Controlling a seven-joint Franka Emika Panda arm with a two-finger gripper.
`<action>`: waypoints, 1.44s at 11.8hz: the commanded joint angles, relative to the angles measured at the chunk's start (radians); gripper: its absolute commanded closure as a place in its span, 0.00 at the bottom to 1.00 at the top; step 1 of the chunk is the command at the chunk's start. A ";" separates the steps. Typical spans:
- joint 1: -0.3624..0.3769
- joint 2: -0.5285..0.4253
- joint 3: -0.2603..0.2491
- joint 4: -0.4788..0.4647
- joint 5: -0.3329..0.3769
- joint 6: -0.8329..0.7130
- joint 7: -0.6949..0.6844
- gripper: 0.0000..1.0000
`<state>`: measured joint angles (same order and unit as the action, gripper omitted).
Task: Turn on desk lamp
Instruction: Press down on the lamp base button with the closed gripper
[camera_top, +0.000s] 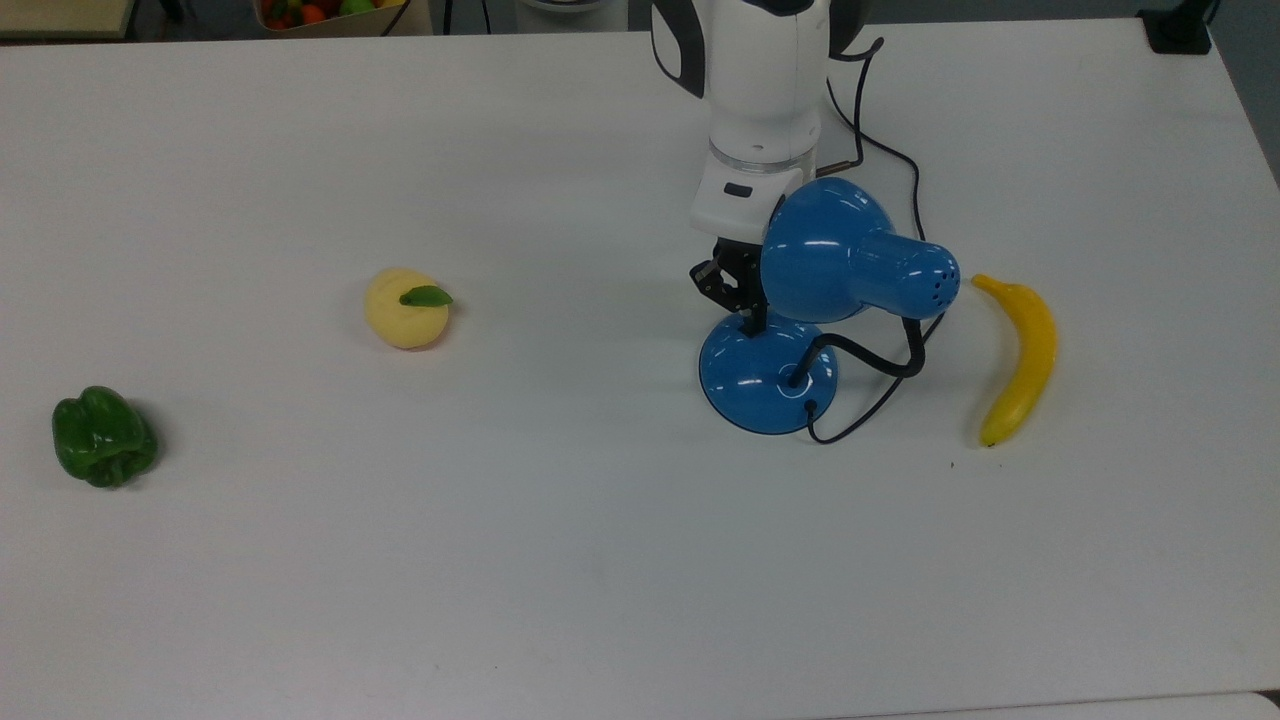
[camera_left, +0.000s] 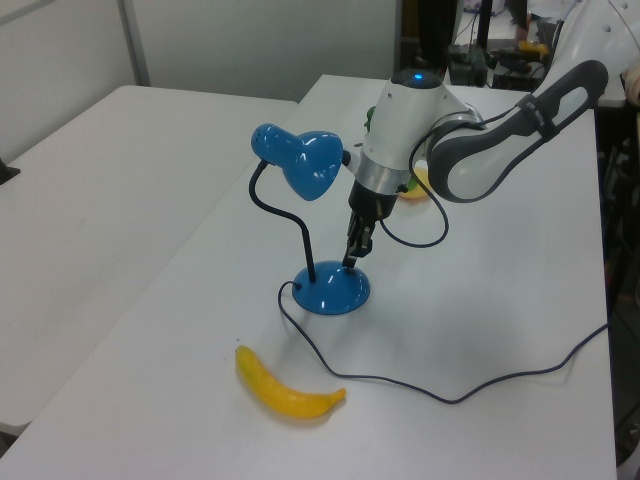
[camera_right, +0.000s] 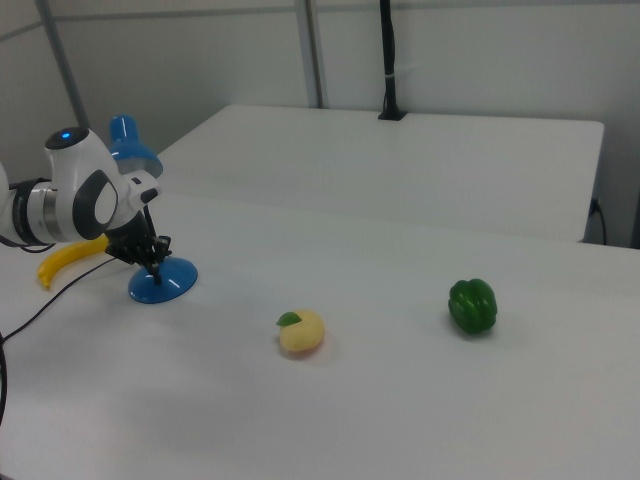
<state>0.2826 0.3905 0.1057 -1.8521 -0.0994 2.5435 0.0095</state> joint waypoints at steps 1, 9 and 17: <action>0.009 0.022 -0.001 0.013 -0.010 0.021 0.003 1.00; 0.010 0.037 0.000 0.014 -0.014 0.024 0.003 1.00; 0.015 0.056 0.000 0.024 -0.016 0.072 0.006 1.00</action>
<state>0.2897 0.4222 0.1057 -1.8426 -0.1006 2.5918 0.0095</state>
